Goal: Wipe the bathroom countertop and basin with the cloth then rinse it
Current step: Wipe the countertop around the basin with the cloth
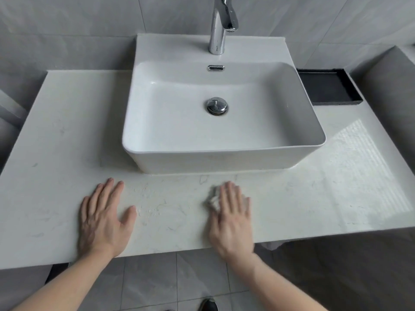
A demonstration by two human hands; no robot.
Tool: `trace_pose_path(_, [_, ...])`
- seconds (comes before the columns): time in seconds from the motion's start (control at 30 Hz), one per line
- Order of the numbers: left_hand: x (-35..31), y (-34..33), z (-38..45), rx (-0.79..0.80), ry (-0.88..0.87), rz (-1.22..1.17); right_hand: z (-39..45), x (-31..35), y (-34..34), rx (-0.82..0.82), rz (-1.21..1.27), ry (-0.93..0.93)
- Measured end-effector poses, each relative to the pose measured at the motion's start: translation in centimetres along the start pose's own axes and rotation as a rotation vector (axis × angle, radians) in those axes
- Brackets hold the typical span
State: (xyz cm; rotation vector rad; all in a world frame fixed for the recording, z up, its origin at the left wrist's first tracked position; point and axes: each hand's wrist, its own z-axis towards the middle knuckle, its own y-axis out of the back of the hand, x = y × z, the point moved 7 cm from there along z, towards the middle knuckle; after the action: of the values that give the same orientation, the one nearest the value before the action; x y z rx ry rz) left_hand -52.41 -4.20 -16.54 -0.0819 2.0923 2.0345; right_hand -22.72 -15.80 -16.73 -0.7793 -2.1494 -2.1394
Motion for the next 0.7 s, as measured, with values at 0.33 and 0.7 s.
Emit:
trace_pose_path(0.33, [-0.1,0.1,0.1,-0.008,0.006,-0.012,-1.1,1.8,-1.3,0.123,0.054,0.211])
trace_pose_path(0.7, [-0.2,0.0,0.1,-0.007,0.006,0.010,-0.9,-10.5,3.2,-0.064,-0.044,-0.395])
